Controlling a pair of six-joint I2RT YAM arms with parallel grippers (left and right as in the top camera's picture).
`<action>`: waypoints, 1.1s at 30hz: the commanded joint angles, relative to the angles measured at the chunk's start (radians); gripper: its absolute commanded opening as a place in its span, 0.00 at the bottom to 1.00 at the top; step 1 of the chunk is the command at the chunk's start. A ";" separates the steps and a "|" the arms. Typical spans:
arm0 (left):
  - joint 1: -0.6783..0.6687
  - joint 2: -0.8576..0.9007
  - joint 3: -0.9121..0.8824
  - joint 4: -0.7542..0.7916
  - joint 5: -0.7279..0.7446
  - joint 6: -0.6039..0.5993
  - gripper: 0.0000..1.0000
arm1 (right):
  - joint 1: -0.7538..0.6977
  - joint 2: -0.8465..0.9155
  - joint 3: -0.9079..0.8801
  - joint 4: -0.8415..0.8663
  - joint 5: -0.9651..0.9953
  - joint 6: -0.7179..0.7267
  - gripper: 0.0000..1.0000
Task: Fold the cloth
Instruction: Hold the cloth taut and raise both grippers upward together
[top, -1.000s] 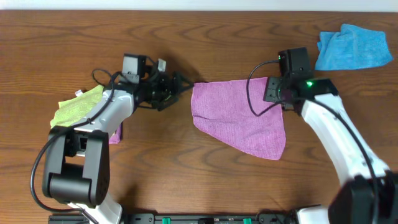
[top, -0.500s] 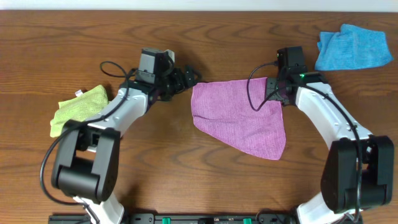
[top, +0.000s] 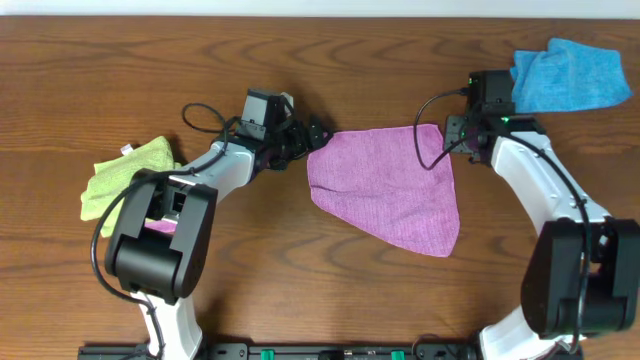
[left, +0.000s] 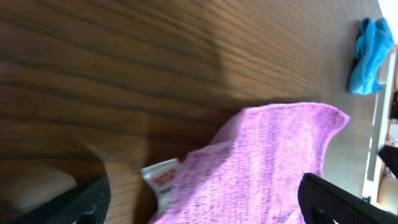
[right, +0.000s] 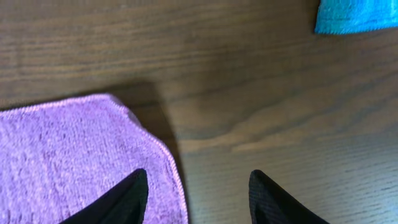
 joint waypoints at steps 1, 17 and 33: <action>-0.025 0.013 0.015 0.026 -0.014 0.000 0.97 | -0.003 0.054 0.004 0.014 -0.026 -0.018 0.52; -0.072 0.014 0.014 -0.029 -0.086 0.003 0.78 | -0.002 0.189 0.004 0.178 -0.095 -0.019 0.51; -0.072 0.014 0.014 -0.062 -0.138 0.009 0.22 | -0.001 0.241 0.004 0.237 -0.199 -0.018 0.49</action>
